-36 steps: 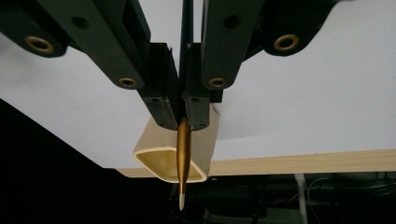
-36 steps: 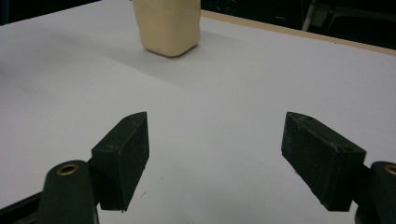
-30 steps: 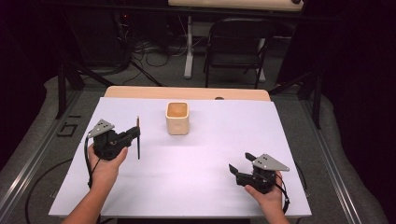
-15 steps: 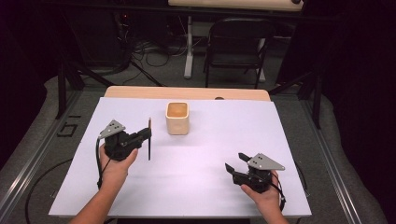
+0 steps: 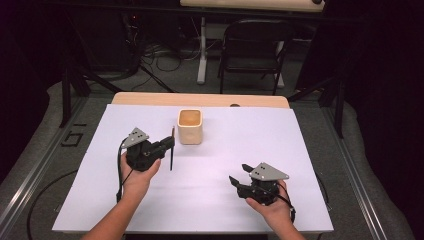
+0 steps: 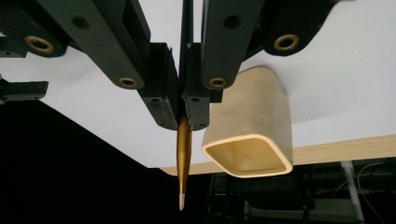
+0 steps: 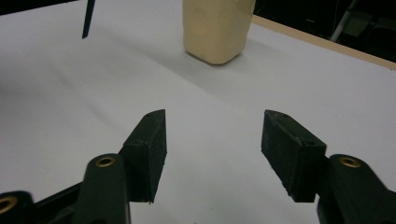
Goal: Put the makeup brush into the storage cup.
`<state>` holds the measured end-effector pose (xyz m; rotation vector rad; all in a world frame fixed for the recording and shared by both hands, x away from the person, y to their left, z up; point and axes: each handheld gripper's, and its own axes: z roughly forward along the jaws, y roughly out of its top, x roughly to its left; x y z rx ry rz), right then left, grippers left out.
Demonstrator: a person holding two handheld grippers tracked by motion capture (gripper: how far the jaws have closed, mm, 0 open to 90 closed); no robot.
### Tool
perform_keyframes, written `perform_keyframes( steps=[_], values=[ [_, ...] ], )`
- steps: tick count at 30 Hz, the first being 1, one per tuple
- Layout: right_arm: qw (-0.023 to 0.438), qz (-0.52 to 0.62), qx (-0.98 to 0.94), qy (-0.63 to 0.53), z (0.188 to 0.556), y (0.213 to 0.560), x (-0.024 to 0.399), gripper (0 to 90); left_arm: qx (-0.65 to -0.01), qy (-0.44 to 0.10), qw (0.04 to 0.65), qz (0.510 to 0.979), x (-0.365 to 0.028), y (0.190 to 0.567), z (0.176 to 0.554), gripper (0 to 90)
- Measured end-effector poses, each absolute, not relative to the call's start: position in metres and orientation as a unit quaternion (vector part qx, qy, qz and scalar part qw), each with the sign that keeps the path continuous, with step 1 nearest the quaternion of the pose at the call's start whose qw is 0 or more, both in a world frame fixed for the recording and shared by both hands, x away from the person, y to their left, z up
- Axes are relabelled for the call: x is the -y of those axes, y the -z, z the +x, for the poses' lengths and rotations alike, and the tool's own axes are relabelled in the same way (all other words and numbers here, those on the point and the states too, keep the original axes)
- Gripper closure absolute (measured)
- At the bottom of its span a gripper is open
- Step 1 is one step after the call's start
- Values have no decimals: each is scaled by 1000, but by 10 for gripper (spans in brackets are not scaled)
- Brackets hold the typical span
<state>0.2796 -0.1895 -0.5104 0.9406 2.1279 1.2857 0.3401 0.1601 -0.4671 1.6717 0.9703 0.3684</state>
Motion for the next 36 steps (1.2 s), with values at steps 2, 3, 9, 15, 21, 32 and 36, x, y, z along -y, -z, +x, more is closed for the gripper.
perform_keyframes(
  steps=[2,3,9,15,21,32,36],
  values=[
    [241,349,-768,-481,280,510,186,441,-411,-154,556,706,-157,467,340,839],
    [238,353,-763,-486,281,508,185,452,-409,-154,557,706,-155,466,340,839],
    [230,365,-744,-511,288,503,174,477,-401,-154,560,709,-148,463,338,839],
    [221,369,-746,-508,294,501,164,495,-399,-155,563,708,-144,462,338,839],
    [205,381,-740,-515,300,499,158,537,-395,-155,565,708,-137,460,339,839],
    [190,392,-732,-524,309,493,146,606,-389,-151,566,711,-121,461,339,839],
    [179,394,-730,-529,309,495,142,625,-385,-147,566,714,-115,462,339,839]
  ],
)
